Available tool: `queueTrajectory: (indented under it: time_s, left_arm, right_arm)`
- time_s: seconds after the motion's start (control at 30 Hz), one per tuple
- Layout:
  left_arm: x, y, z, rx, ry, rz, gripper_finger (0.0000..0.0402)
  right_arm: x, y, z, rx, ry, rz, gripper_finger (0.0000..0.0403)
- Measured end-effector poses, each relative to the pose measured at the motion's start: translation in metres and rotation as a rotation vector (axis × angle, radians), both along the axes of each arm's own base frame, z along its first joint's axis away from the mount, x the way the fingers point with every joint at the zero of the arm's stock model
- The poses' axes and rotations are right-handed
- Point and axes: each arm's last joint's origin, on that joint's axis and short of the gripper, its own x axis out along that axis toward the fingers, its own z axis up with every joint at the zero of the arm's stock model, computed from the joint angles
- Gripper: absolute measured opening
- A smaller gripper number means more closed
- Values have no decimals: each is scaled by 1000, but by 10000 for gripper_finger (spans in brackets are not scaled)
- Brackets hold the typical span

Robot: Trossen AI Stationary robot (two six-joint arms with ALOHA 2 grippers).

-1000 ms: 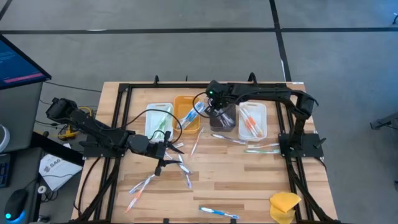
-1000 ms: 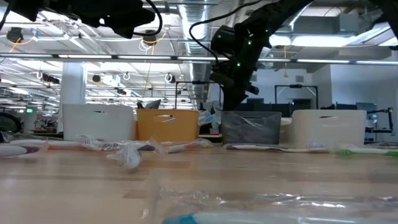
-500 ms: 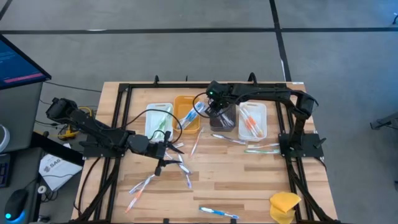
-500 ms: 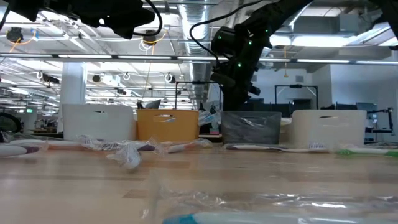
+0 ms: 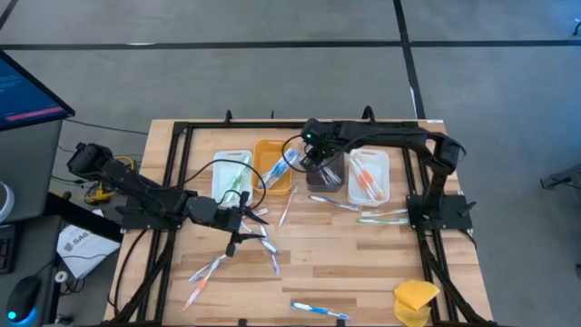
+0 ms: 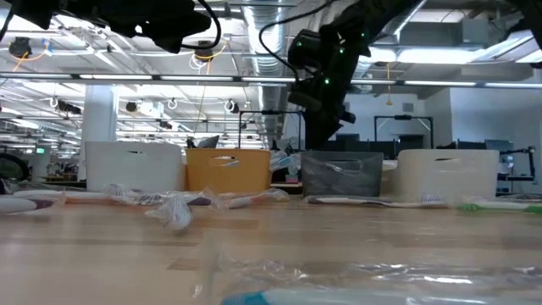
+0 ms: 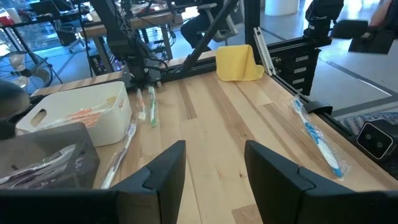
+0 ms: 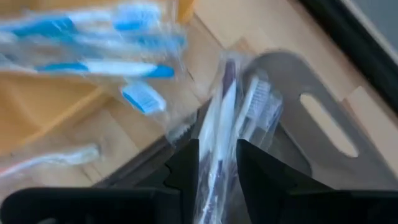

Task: Pick & Place Toothbrushes
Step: Put the orange toothbrush into the right white bin

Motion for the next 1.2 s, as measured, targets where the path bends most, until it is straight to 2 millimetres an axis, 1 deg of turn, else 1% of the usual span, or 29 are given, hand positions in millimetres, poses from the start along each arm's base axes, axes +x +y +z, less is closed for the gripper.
queueTrajectory:
  time_s: [0.13, 0.2, 0.27, 0.33, 0.47, 0.67, 0.73, 0.87, 1.07, 1.2]
  left_arm:
    - [0, 0, 0, 0, 0, 0, 158]
    - [0, 0, 0, 3, 0, -1, 158]
    - [0, 0, 0, 15, -2, -3, 158]
    - [0, 0, 1, 22, -6, -5, 158]
    - [-2, 1, 3, 6, -13, -3, 158]
    - [-2, 0, 6, -31, -31, 2, 158]
    - [-2, 0, 7, -33, -38, 2, 158]
    - [-2, 0, 8, -67, -42, 8, 158]
    - [-2, 0, 8, -108, -43, 16, 158]
    - [-2, -2, 11, -83, -52, 3, 158]
  right_arm:
    - [-1, 6, 22, 28, 38, -20, 102]
    - [2, 12, 38, 25, 15, -19, 102]
    - [1, 23, 51, 29, 22, 8, 102]
    - [5, 37, 65, 11, -16, 59, 102]
    - [0, 73, 90, -37, -65, 219, 102]
    - [-12, 135, 116, -56, -135, 407, 102]
    - [-15, 155, 121, -67, -151, 455, 102]
    - [-22, 195, 123, -127, -151, 472, 102]
    - [-43, 251, 117, -209, -106, 459, 102]
    - [-61, 281, 111, -312, -125, 409, 102]
